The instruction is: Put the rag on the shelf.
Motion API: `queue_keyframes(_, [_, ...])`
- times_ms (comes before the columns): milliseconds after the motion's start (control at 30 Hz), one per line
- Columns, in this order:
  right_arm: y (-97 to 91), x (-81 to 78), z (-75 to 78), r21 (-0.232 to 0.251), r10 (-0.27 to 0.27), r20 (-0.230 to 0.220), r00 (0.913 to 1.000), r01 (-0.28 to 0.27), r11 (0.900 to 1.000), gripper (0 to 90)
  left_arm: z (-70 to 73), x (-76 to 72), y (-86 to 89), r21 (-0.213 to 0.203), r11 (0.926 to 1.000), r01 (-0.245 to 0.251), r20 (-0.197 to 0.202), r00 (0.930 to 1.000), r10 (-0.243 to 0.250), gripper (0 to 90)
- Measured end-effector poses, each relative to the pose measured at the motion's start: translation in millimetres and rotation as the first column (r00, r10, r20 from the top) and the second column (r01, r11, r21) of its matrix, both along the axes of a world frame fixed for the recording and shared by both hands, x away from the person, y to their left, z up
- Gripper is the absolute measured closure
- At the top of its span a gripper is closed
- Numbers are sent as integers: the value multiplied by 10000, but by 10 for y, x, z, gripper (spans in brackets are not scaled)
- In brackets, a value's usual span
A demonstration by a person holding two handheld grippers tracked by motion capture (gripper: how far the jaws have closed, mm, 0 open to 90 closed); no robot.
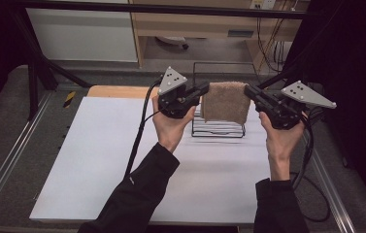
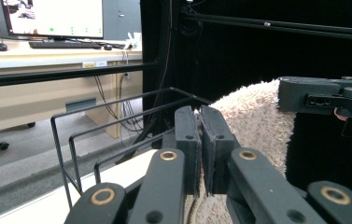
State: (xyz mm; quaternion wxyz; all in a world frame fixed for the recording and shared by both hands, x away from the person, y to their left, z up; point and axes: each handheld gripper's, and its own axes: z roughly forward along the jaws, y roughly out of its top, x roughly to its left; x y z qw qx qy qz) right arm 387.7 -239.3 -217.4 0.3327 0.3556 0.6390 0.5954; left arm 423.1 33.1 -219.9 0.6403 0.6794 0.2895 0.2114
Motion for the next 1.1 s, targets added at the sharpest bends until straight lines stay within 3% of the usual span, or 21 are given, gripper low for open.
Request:
queue_keyframes(533, [-35,140,269,93,-236,433,9988,233,9997,860,259,156,-57,-325,9995,15,301,9995,-5,864])
queue_keyframes(833, [-57,233,384,147,-353,556,9978,345,9993,860,393,227,-112,-151,9998,-148,491,9987,156,864])
queue_keyframes(1100, [-72,335,475,147,-341,760,9965,331,9993,860,505,314,-121,-237,9994,-255,516,9983,267,864])
